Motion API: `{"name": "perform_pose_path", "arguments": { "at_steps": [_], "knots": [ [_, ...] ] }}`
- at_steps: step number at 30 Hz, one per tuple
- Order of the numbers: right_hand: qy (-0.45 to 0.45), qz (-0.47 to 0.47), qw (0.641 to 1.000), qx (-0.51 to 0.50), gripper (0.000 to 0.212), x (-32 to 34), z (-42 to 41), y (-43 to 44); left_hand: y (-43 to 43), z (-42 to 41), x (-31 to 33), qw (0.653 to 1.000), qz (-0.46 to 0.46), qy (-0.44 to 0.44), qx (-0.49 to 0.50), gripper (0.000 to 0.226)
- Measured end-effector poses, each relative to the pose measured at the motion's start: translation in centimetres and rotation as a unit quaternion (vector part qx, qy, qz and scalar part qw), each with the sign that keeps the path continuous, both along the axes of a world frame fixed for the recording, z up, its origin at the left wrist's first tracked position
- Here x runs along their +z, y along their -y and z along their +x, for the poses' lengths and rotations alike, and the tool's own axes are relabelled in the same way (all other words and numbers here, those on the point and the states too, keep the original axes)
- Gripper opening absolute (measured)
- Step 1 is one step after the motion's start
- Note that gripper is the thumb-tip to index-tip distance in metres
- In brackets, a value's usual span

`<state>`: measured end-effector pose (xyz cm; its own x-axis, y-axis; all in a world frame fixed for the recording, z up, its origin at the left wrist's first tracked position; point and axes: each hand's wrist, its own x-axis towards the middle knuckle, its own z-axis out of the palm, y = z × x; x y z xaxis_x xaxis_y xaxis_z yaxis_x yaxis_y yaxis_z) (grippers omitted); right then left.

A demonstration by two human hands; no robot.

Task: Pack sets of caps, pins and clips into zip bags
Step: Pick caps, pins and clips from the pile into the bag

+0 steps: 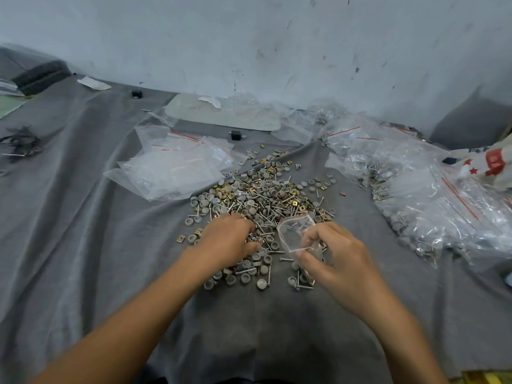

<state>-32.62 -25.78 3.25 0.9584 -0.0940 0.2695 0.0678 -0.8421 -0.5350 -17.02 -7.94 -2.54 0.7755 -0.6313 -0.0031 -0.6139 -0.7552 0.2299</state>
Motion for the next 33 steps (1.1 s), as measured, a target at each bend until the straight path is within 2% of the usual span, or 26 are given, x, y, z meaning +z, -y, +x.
{"name": "perform_pose_path", "arguments": {
  "at_steps": [7, 11, 17, 26, 33],
  "knots": [
    [-0.005, -0.007, 1.0, -0.007, 0.023, 0.2, 0.1, -0.2, -0.2, -0.6, -0.2, 0.999, -0.033, 0.028, -0.032, 0.028],
    [-0.014, -0.011, 1.0, -0.003, 0.022, 0.2, 0.0, -0.2, -0.4, -0.8, -0.3, 0.991, -0.006, 0.098, -0.087, 0.027],
    [-0.022, -0.006, 1.0, 0.001, 0.021, 0.3, 0.2, -0.5, -0.7, -0.5, 0.3, 0.984, 0.036, 0.114, -0.134, 0.02],
    [-0.027, 0.008, 1.0, 0.005, 0.023, 0.6, 0.2, -0.6, -0.4, 0.6, 1.1, 0.986, 0.08, 0.058, -0.135, 0.022],
    [-0.028, 0.005, 1.0, 0.008, 0.018, 0.4, 0.4, -0.7, -1.3, 1.1, 0.3, 0.996, -0.002, 0.02, -0.084, 0.021]
  ]
}}
